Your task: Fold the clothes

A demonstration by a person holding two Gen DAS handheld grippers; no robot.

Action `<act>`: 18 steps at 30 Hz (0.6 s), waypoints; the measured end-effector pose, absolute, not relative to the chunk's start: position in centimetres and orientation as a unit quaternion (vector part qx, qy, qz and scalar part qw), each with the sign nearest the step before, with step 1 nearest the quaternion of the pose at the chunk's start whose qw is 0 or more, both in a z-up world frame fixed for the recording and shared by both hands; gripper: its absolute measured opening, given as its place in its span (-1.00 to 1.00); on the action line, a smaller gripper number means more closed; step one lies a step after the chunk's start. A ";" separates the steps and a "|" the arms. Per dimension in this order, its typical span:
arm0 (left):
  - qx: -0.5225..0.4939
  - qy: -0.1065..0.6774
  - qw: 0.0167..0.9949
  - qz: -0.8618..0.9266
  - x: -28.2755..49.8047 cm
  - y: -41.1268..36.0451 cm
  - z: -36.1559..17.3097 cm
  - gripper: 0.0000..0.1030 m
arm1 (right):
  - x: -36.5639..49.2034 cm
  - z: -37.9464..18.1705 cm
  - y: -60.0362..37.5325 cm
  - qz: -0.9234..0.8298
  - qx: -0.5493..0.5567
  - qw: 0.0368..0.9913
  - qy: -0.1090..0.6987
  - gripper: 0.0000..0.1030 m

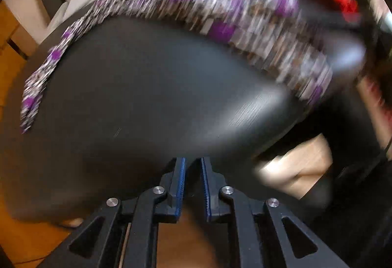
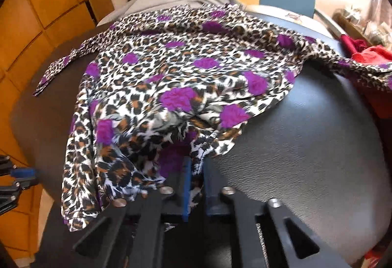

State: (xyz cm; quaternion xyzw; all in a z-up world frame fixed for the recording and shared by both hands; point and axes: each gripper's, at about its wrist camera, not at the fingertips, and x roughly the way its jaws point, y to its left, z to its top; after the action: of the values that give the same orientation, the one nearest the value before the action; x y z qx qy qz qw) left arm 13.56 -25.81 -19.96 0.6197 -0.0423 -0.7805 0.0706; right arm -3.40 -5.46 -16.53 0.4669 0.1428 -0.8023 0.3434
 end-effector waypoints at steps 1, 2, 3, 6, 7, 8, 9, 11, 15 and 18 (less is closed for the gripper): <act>0.630 -0.066 0.098 -0.768 14.4 -26.8 -20.2 -0.76 | -3.8 -16.5 -4.9 -0.806 0.465 0.341 0.136 -0.87; 0.638 -0.095 0.132 -0.752 15.3 -28.1 -20.3 -0.76 | -4.2 -16.5 -4.4 -0.811 0.462 0.334 0.134 -0.87; 0.645 -0.129 0.159 -0.736 16.1 -29.3 -20.6 -0.76 | -4.7 -16.6 -3.9 -0.816 0.458 0.327 0.131 -0.88; 0.660 -0.220 0.245 -0.675 19.9 -33.5 -21.0 -0.74 | -6.6 -16.6 -2.5 -0.833 0.444 0.302 0.132 -0.88; 0.664 -0.246 0.276 -0.650 21.7 -35.2 -21.0 -0.74 | -7.1 -16.6 -1.9 -0.838 0.440 0.294 0.133 -0.88; 0.666 -0.271 0.306 -0.624 23.5 -36.8 -21.0 -0.74 | -7.7 -16.6 -1.3 -0.843 0.436 0.286 0.132 -0.88; 0.668 -0.293 0.338 -0.595 25.3 -38.5 -21.0 -0.74 | -8.3 -16.6 -0.4 -0.844 0.439 0.282 0.121 -0.88; 0.684 -0.316 0.404 -0.520 29.7 -41.3 -21.5 -0.73 | -9.3 -16.8 1.4 -0.847 0.439 0.280 0.104 -0.88; 0.705 -0.284 0.452 -0.466 34.1 -42.3 -21.0 -0.73 | -10.2 -16.9 2.9 -0.838 0.440 0.309 0.093 -0.90; 0.699 -0.216 0.467 -0.497 32.7 -42.0 -19.2 -0.73 | -9.6 -16.6 2.1 -0.824 0.435 0.323 0.163 -0.89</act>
State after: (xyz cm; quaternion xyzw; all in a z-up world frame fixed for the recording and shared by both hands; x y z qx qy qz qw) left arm 32.70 -41.97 -19.24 0.6988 -0.2156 -0.4969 0.4673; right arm -9.57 2.12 -16.58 0.4354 0.1627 -0.8245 0.3228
